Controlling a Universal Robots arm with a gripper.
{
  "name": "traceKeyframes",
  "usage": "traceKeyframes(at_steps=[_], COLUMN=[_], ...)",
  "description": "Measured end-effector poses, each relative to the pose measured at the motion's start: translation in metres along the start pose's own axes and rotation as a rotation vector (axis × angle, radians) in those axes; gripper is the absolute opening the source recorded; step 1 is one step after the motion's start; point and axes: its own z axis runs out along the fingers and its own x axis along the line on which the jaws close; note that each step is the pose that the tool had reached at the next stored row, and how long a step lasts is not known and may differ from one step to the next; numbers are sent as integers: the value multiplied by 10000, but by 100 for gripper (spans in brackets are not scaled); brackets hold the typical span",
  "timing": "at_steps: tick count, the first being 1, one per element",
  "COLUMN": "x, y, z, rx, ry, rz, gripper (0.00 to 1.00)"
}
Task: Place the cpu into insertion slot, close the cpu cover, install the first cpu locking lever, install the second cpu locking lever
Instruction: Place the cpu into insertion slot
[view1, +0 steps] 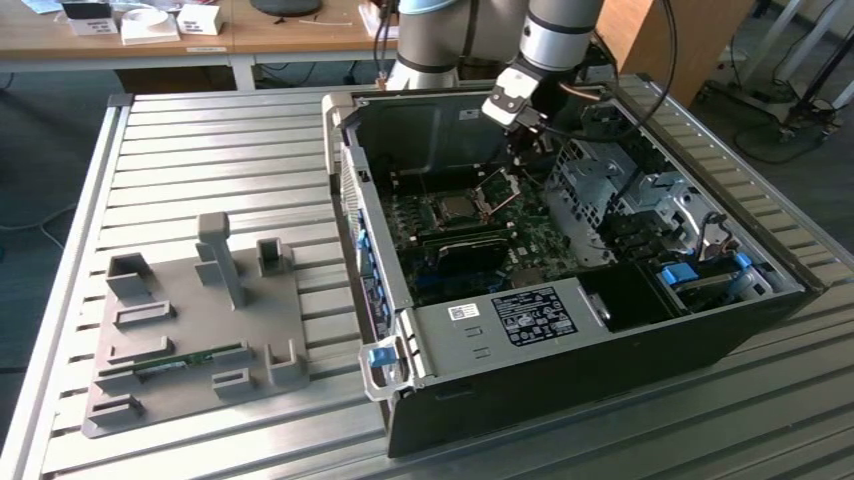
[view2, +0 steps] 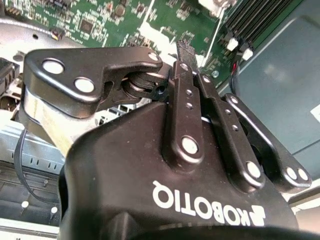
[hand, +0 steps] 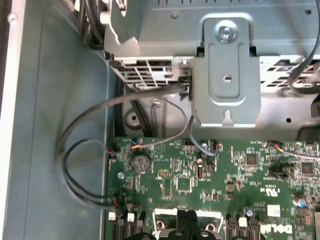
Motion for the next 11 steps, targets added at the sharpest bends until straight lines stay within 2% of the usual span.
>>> traceKeyframes(at_steps=[7, 11], x=[3, 4], y=[138, 171], z=[7, 8], rx=[0, 0], ry=[1, 1], rz=[0, -1], gripper=[11, 11])
